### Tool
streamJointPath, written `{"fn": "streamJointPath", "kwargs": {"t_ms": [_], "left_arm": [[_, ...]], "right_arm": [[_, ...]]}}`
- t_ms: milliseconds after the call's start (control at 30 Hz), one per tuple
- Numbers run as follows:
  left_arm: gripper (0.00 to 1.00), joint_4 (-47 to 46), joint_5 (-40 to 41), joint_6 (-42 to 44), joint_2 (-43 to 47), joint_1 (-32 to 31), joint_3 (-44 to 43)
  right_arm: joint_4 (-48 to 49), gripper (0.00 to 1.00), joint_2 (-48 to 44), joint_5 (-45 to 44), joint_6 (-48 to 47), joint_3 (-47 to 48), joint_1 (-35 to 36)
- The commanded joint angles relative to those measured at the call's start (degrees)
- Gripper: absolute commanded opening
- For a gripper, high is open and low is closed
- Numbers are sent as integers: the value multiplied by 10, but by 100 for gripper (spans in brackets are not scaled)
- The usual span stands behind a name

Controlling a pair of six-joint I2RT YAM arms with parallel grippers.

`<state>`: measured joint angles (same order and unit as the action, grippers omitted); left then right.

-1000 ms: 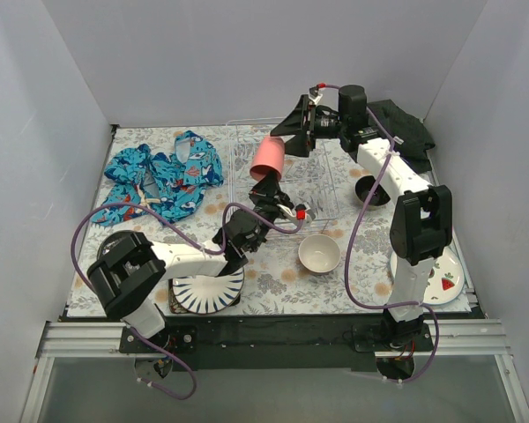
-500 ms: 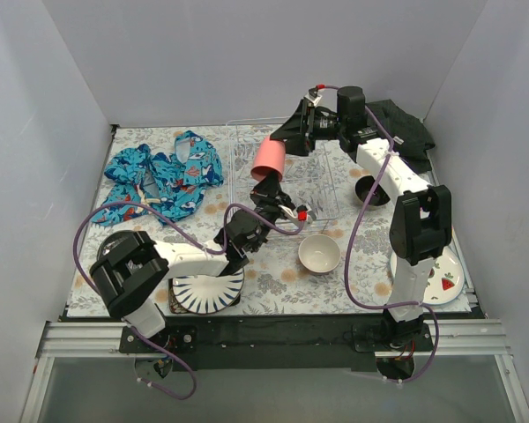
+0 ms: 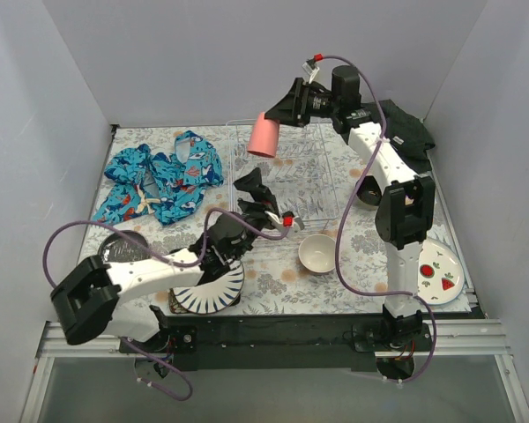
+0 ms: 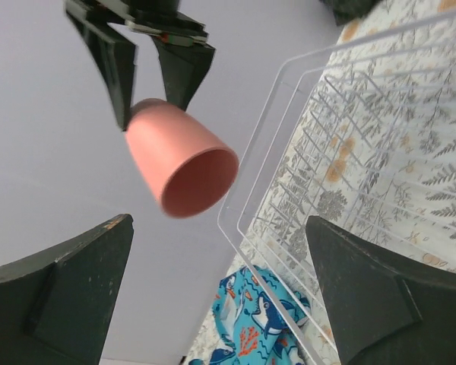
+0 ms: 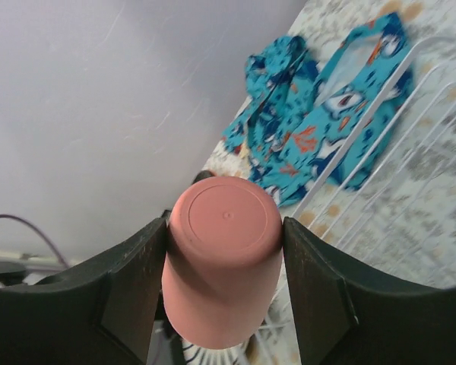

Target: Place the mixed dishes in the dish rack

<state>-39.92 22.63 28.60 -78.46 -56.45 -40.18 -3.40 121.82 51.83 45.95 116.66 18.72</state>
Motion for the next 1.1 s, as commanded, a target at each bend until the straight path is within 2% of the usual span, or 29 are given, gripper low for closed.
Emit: {"fn": "streamJointPath", "kwargs": {"t_ms": [0, 67, 100, 167, 233, 300, 500, 767, 933, 1067], "left_arm": [[98, 187, -1, -128, 109, -11, -14], [98, 243, 11, -192, 150, -12, -36], [98, 303, 19, -209, 157, -11, -48], [98, 338, 69, -235, 159, -11, -90], [98, 395, 128, -301, 139, -6, -160], [98, 435, 124, -324, 129, 17, -186], [98, 453, 133, -331, 113, 57, -182], [98, 616, 76, -560, 39, 162, -269], [98, 620, 58, -557, 19, 179, -274], [98, 644, 50, -586, -4, 201, -292]], "right_arm": [[-14, 40, 23, -82, -131, 75, -8], [-12, 41, 29, -140, -193, 80, -9], [-4, 42, 29, -159, -208, 74, -9], [29, 41, 29, -208, -249, 58, -9], [59, 41, 28, -242, -271, 49, -9], [98, 40, 29, -292, -308, 33, -6], [188, 40, 55, -370, -379, 9, -4], [279, 40, 81, -428, -423, -48, -2], [328, 39, 94, -447, -453, -71, 1], [343, 39, 106, -454, -480, -78, 7]]}}
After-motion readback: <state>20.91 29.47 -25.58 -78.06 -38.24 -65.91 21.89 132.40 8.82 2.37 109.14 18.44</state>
